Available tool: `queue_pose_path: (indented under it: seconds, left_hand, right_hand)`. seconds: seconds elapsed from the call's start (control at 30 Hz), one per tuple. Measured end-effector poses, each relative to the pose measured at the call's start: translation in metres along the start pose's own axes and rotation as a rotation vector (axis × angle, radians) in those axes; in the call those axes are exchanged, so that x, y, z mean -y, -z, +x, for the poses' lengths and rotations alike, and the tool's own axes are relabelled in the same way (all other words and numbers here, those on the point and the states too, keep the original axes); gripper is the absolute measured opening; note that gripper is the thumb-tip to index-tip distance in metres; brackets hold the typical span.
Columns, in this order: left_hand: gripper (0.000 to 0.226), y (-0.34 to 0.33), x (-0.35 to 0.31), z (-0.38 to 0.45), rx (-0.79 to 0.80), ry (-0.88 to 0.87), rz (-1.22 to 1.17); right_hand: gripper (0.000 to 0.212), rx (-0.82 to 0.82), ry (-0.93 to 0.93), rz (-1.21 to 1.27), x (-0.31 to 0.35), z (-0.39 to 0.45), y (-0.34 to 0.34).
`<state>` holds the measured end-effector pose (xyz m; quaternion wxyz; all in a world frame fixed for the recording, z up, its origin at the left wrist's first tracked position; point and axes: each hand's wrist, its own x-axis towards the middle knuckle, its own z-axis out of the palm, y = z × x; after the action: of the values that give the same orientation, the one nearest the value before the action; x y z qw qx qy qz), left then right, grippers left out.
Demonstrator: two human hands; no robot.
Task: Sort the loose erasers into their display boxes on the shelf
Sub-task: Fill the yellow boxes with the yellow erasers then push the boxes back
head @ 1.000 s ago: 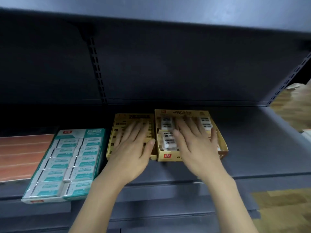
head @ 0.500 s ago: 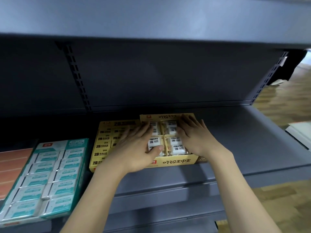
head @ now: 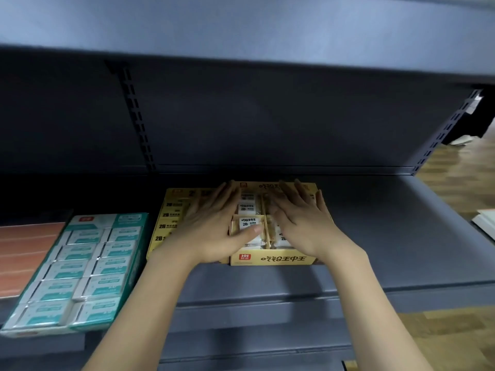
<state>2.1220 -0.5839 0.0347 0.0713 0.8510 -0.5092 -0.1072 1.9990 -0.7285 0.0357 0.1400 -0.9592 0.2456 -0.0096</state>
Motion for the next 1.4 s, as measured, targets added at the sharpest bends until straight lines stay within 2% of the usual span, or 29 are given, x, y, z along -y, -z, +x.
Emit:
queue_pose_path:
  seconds: [0.07, 0.17, 0.23, 0.33, 0.47, 0.6, 0.7, 0.77, 0.87, 0.97, 1.1, 1.2, 1.3, 1.4]
  left_hand:
    - [0.087, 0.006, 0.007, -0.006, 0.003, 0.05, -0.045]
    - [0.074, 0.014, 0.031, -0.013, -0.016, 0.171, -0.016]
    - [0.062, 0.017, 0.053, -0.017, -0.029, 0.238, 0.052]
    - [0.055, 0.019, 0.08, -0.023, -0.038, 0.288, 0.092]
    - [0.054, 0.021, 0.106, -0.019, -0.033, 0.244, 0.106]
    - [0.055, 0.022, 0.123, -0.002, 0.007, 0.125, 0.061]
    - [0.06, 0.022, 0.126, 0.007, 0.074, 0.063, -0.052]
    - [0.062, 0.021, 0.128, 0.008, 0.122, 0.044, -0.031]
    - [0.057, 0.019, 0.134, 0.006, 0.128, 0.03, -0.033]
    - [0.062, 0.021, 0.139, 0.002, 0.154, 0.022, -0.076]
    - [0.076, 0.025, 0.14, -0.004, 0.17, 0.0, -0.076]
    - [0.078, 0.019, 0.143, -0.001, 0.158, -0.011, -0.077]
    - [0.071, 0.018, 0.141, -0.003, 0.14, 0.024, -0.071]
    - [0.067, 0.021, 0.138, -0.003, 0.117, -0.011, -0.024]
  right_hand:
    - [0.048, 0.001, 0.057, 0.018, 0.006, -0.002, 0.003]
    - [0.054, 0.02, 0.136, -0.013, 0.021, -0.002, -0.001]
    - [0.053, 0.025, 0.138, -0.057, 0.03, 0.0, -0.008]
    - [0.05, -0.018, 0.11, -0.083, 0.041, 0.002, -0.01]
    - [0.051, -0.047, 0.114, -0.19, 0.073, 0.004, -0.007]
    - [0.053, -0.057, 0.095, -0.302, 0.127, -0.007, -0.029]
    - [0.065, -0.045, 0.001, -0.15, 0.158, -0.014, -0.058]
    - [0.069, -0.013, -0.067, -0.067, 0.167, -0.013, -0.074]
    - [0.06, 0.032, -0.102, -0.023, 0.173, -0.001, -0.081]
    - [0.058, 0.06, -0.094, 0.036, 0.176, 0.004, -0.072]
    - [0.061, 0.117, -0.144, -0.077, 0.167, -0.002, -0.066]
    - [0.061, 0.166, -0.129, -0.067, 0.167, -0.001, -0.068]
    - [0.058, 0.16, -0.081, -0.033, 0.163, 0.002, -0.063]
    - [0.056, 0.069, -0.05, -0.204, 0.151, -0.002, -0.048]
